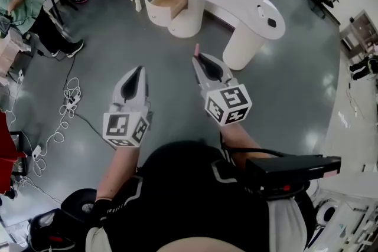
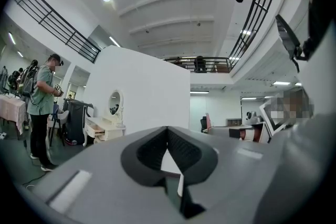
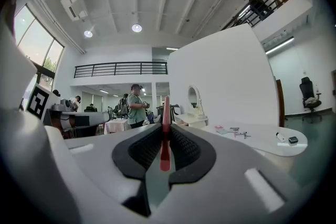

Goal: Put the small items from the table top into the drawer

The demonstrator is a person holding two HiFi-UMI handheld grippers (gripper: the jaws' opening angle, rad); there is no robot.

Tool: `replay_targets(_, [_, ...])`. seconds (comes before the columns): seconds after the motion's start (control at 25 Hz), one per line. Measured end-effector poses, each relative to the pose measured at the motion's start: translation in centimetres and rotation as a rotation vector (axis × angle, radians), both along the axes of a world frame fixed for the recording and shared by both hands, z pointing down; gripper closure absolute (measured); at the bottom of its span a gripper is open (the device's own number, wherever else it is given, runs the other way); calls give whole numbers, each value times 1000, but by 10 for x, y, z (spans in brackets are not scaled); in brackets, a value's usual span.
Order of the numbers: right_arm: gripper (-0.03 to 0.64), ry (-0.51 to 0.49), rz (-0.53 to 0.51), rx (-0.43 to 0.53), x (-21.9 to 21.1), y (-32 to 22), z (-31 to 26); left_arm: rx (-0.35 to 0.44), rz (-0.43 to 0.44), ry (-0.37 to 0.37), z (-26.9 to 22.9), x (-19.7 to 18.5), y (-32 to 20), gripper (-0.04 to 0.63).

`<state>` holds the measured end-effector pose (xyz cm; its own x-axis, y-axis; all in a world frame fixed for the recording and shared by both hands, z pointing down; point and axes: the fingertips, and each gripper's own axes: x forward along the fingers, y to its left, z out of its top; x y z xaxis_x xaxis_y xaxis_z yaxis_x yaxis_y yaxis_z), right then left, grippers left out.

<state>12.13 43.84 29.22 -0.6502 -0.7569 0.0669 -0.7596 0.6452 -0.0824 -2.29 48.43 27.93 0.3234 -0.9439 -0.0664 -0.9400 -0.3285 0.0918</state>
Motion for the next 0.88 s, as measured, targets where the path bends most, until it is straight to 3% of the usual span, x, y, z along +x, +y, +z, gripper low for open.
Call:
replay_targets(0.48, [566, 22, 27, -24, -31, -7, 17, -16, 145, -20, 23, -8, -13, 595])
replay_targets(0.88, [566, -26, -9, -11, -26, -92, 15, -38, 102, -66, 23, -4, -89, 595])
